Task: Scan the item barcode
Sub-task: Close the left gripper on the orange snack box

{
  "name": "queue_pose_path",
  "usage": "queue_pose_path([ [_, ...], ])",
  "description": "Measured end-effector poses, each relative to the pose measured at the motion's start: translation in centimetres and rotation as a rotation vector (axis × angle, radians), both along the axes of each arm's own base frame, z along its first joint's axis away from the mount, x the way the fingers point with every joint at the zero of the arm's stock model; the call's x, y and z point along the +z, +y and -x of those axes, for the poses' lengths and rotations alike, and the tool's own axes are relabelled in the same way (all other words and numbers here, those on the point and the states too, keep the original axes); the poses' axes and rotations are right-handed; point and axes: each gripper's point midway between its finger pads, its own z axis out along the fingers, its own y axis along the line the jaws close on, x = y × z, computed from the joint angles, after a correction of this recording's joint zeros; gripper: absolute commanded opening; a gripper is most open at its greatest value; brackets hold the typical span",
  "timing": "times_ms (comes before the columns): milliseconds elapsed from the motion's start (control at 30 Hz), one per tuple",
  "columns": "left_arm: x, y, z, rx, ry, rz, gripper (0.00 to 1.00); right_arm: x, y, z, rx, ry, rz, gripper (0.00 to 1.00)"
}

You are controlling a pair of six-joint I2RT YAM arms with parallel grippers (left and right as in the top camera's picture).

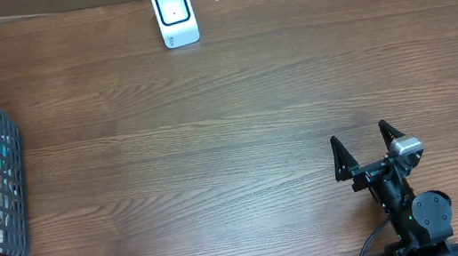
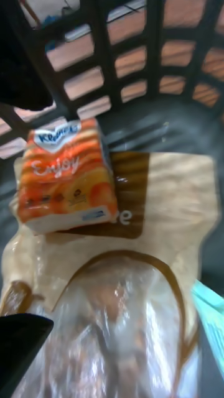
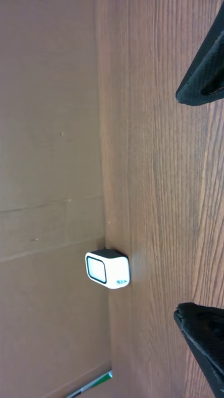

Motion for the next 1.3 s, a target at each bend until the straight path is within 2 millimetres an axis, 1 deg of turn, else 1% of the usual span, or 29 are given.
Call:
queue_pose_path([
  [100, -1.5, -0.3, 0.4, 0.002, 0.01, 0.0, 0.91, 0.0, 0.0, 0.0, 0.0, -0.001, 0.001, 1.0],
  [167, -2.3, -0.1, 0.3, 0.003, 0.002, -0.016, 0.91, 0.0, 0.0, 0.0, 0.0, 0.0, 0.0, 1.0],
  [267, -2.9, 0.1, 0.2, 0.003, -0.008, -0.033, 0.9, 0.0, 0.0, 0.0, 0.0, 0.0, 0.001, 1.0],
  [367, -2.9, 0.5, 0.0, 0.004, -0.018, -0.051, 0.89, 0.0, 0.0, 0.0, 0.0, 0.0, 0.0, 1.0],
  [467, -2.8, 0.7, -0.2, 0.004, -0.025, -0.063, 0.85, 0.0, 0.0, 0.0, 0.0, -0.001, 0.001, 1.0],
  [733, -3.1, 0.6, -0.1, 0.004, -0.025, -0.061, 0.83, 0.0, 0.0, 0.0, 0.0, 0.0, 0.0, 1.0],
  [900, -3.1, 0.6, -0.1, 0.004, -0.026, -0.063, 0.76, 0.0, 0.0, 0.0, 0.0, -0.001, 0.001, 1.0],
  [1133, -3.2, 0.7, -0.2, 0.004, -0.027, -0.065, 0.72, 0.0, 0.0, 0.0, 0.0, 0.0, 0.0, 1.0],
  [1167, -3.3, 0.7, -0.2, 0.004, -0.025, -0.062, 0.66, 0.0, 0.0, 0.0, 0.0, -0.001, 0.001, 1.0],
  [1200, -3.5, 0.7, -0.2, 0.004, -0.023, -0.059, 0.57, 0.0, 0.0, 0.0, 0.0, 0.0, 0.0, 1.0],
  [1300, -4.3, 0.7, -0.2, 0.005, -0.014, -0.047, 0.23, 0.0, 0.0, 0.0, 0.0, 0.0, 0.0, 1.0],
])
